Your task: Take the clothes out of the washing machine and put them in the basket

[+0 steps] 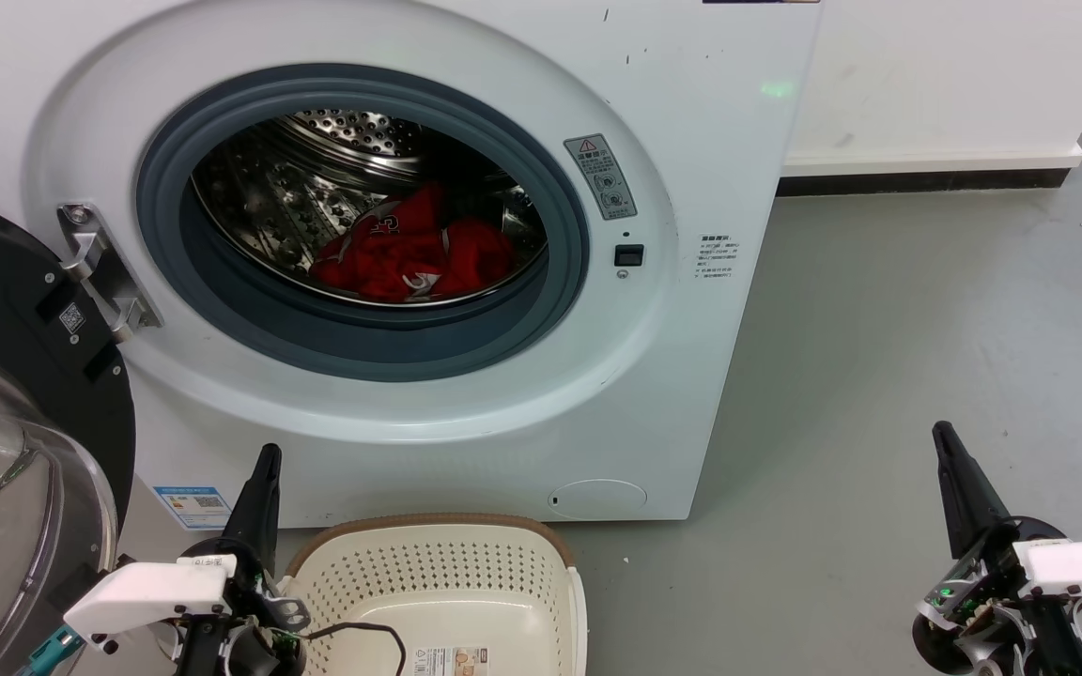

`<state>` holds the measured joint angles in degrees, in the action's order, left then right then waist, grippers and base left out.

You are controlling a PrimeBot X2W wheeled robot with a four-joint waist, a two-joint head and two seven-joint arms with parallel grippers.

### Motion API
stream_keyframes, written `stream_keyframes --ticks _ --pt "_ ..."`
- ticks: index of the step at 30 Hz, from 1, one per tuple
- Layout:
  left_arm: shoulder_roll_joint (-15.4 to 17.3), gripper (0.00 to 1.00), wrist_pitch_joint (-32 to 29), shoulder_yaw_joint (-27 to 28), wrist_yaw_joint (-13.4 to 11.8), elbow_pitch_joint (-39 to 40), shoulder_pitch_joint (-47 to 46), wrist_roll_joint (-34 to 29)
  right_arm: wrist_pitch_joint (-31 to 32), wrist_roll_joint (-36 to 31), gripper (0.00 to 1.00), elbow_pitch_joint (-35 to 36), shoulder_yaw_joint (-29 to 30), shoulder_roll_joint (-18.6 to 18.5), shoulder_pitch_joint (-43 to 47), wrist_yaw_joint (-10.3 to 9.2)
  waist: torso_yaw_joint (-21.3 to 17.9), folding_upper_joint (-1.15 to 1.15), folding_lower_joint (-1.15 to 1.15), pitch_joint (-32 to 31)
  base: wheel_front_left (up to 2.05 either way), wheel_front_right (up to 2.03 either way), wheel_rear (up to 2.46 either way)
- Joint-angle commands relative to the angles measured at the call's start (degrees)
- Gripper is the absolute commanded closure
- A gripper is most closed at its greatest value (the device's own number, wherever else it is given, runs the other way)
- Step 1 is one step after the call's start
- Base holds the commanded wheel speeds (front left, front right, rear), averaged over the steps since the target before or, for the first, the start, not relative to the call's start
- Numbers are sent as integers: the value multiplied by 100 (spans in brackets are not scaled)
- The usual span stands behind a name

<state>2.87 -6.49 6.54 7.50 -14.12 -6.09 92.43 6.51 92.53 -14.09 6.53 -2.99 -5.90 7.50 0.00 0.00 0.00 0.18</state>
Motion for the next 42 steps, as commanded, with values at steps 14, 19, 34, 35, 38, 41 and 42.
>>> stream_keyframes --ticks 14,19,34,35,38,41,42 --pt "-11 100 -17 10 17 5 -35 -3 -4 -25 100 -7 -2 18 -75 -2 0 0 0 0 0 0 0" --pt "-11 100 -17 10 17 5 -35 -4 -4 -25 100 -7 -2 18 -75 -2 0 0 0 0 0 0 0" --pt "-3 0 257 -324 -1 -24 34 -103 -256 -167 0 97 -178 1 120 0 -2 0 0 -2 0 0 0" --pt "-3 0 287 -351 -1 -16 31 -137 -284 -227 0 112 -190 1 127 0 -2 0 0 -3 0 0 0" --pt "-2 0 370 -385 -1 29 25 -326 -367 -461 0 164 -195 2 150 0 2 0 0 -8 0 0 0" --pt "10 0 449 -396 -1 60 23 -746 -446 -848 0 226 -202 3 176 0 8 0 0 -15 0 0 0" --pt "10 0 475 -402 -1 78 21 -902 -471 -1000 0 251 -210 3 185 0 9 0 0 -17 0 0 0"
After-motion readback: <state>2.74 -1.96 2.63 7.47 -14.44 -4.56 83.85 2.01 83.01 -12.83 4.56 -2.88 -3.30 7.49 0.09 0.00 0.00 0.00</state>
